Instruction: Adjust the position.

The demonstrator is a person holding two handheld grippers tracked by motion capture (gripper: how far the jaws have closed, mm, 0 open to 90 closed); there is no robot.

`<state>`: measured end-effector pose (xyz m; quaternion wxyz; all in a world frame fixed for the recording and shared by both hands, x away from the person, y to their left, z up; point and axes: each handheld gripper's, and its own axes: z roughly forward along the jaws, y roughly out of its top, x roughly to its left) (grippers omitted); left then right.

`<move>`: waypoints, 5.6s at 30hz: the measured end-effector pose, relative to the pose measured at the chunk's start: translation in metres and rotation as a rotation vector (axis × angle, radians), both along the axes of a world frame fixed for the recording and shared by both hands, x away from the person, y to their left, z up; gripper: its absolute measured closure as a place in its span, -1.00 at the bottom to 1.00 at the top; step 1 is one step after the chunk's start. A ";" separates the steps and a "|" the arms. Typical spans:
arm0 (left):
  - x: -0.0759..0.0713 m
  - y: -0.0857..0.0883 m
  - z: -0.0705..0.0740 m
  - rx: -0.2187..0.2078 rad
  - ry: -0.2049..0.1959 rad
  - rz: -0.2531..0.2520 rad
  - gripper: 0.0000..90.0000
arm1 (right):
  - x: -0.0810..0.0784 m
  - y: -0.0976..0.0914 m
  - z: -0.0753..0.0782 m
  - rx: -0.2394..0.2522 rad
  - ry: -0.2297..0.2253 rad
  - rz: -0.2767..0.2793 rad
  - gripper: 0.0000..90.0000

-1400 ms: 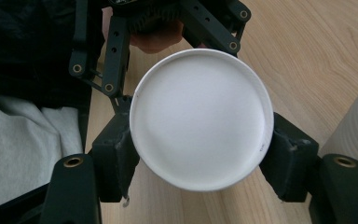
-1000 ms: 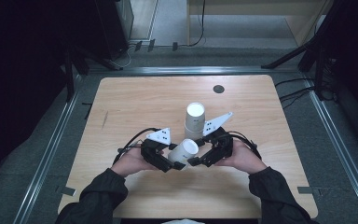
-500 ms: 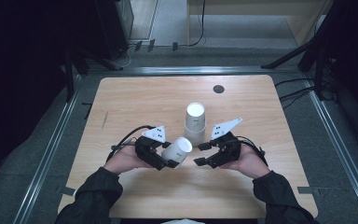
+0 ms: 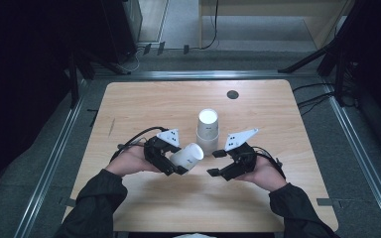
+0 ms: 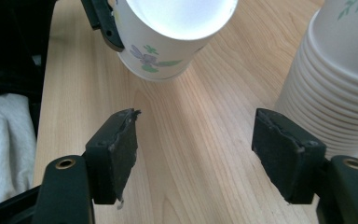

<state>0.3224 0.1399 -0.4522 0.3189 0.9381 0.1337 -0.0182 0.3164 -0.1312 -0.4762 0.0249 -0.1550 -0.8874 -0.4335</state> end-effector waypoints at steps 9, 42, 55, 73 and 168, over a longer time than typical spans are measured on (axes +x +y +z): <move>0.005 -0.008 0.008 0.055 0.008 -0.033 -0.36 | 0.001 0.000 0.000 0.021 -0.004 0.000 -0.35; -0.013 -0.047 -0.010 0.161 0.010 -0.180 -0.36 | -0.008 0.031 -0.004 0.035 0.027 0.148 -0.26; -0.009 -0.037 -0.011 0.095 0.052 -0.134 -0.72 | -0.007 0.026 0.002 0.039 0.025 0.142 -0.24; -0.009 -0.008 -0.016 -0.022 0.041 -0.004 -0.77 | -0.002 0.001 0.013 0.087 0.030 0.097 -0.25; -0.005 -0.049 -0.008 0.221 0.071 -0.135 -0.41 | -0.003 0.027 -0.007 -0.023 0.016 0.157 -0.37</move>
